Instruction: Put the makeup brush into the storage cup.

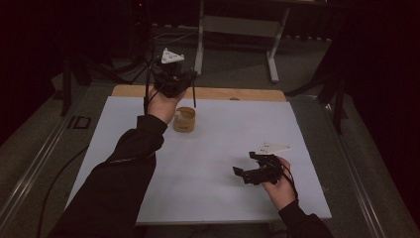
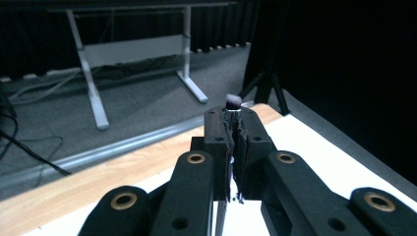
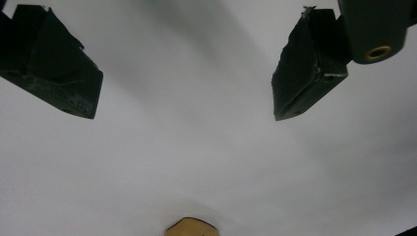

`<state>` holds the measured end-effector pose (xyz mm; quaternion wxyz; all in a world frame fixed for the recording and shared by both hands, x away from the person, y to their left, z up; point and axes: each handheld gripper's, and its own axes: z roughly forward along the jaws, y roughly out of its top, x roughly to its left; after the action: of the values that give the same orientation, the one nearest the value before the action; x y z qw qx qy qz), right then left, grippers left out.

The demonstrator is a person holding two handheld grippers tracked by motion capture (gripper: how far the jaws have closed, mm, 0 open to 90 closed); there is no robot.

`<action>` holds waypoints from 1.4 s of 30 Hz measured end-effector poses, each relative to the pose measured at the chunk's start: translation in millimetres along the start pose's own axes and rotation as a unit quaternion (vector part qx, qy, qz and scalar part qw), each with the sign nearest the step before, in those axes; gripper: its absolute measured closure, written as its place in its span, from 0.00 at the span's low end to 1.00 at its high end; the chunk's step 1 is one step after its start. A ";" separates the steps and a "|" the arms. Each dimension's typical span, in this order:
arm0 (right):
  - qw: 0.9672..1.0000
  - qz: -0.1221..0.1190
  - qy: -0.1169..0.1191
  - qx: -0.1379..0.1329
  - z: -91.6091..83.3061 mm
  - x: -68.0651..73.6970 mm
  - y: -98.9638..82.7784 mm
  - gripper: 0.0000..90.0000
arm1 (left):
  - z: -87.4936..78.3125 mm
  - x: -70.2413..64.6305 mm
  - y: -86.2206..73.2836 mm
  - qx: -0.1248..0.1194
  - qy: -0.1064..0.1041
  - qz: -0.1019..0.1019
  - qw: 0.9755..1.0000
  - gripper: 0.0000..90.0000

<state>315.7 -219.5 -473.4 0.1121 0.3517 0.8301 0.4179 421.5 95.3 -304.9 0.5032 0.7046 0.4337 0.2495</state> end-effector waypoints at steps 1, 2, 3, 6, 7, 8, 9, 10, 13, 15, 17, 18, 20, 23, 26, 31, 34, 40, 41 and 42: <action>1.000 -0.001 -0.001 0.001 0.1 0.1 -0.1 0.13 | 1.0 1.3 1.0 0.000 0.001 0.000 1.000 0.95; 1.000 -0.002 -0.001 0.001 0.2 0.2 -0.4 0.13 | 1.7 2.9 1.7 -0.002 0.001 -0.005 1.000 0.95; 1.000 -0.001 -0.001 0.001 0.2 0.2 -0.8 0.13 | 2.4 4.5 2.5 -0.003 0.002 -0.008 1.000 0.95; 1.000 -0.003 -0.001 0.000 0.3 0.6 -0.9 0.13 | 5.4 8.6 3.9 -0.004 0.007 -0.008 1.000 0.95; 1.000 -0.004 0.000 0.001 0.1 0.7 -0.7 0.13 | 6.9 10.0 4.0 -0.004 0.010 -0.008 1.000 0.95; 1.000 -0.004 0.000 0.000 0.1 0.9 -0.5 0.13 | 8.2 11.6 3.8 -0.003 0.010 -0.008 1.000 0.95; 1.000 -0.004 -0.001 -0.001 0.0 1.2 -0.4 0.13 | 9.5 13.3 3.3 -0.003 0.011 -0.010 1.000 0.95; 1.000 -0.005 0.000 0.000 -0.1 1.2 -0.4 0.13 | 11.2 14.8 2.9 -0.001 0.010 -0.012 1.000 0.95; 1.000 -0.004 0.000 0.001 -0.3 1.2 -0.9 0.13 | 14.9 18.4 1.5 -0.005 0.010 -0.014 1.000 0.95; 1.000 -0.003 0.000 0.001 -0.4 0.9 -1.1 0.13 | 17.0 20.4 0.4 -0.012 0.008 -0.012 1.000 0.95; 1.000 0.000 0.002 0.000 -0.8 0.4 -1.1 0.13 | 20.1 22.2 -1.1 -0.006 0.016 -0.008 1.000 0.95; 1.000 0.000 0.000 0.001 -1.1 0.5 -1.1 0.13 | 21.7 24.3 -2.2 -0.005 0.015 -0.016 1.000 0.95; 1.000 0.000 0.001 0.000 -1.2 0.7 -1.1 0.13 | 25.2 26.5 -4.4 0.001 0.022 -0.012 1.000 0.95; 1.000 0.000 0.002 0.000 -1.1 0.8 -0.9 0.13 | 29.5 31.0 -8.3 0.003 0.026 -0.018 0.999 0.95; 1.000 -0.003 0.001 0.000 -1.0 1.0 -0.9 0.13 | 33.8 34.3 -13.3 0.008 0.033 -0.016 0.999 0.95; 1.000 -0.002 0.001 0.001 -0.7 1.2 -1.1 0.13 | 42.0 40.1 -22.6 0.020 0.032 -0.022 0.999 0.95; 1.000 -0.002 0.001 0.001 -0.7 1.3 -1.0 0.13 | 47.6 41.8 -28.5 0.026 0.035 -0.025 0.999 0.95; 1.000 -0.003 0.001 0.000 -1.3 1.3 -1.1 0.13 | 55.7 43.8 -37.7 0.036 0.037 -0.032 0.998 0.95; 1.000 -0.002 0.001 0.001 -1.2 1.2 -1.2 0.13 | 56.8 44.1 -39.1 0.037 0.037 -0.035 0.998 0.95; 1.000 -0.003 0.001 0.001 -1.1 1.3 -1.2 0.13 | 58.2 44.6 -40.6 0.039 0.037 -0.037 0.998 0.95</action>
<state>313.7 -219.7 -473.5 0.1127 0.3491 0.8315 0.4172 475.0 109.8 -367.8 0.4676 0.6976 0.4870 0.2398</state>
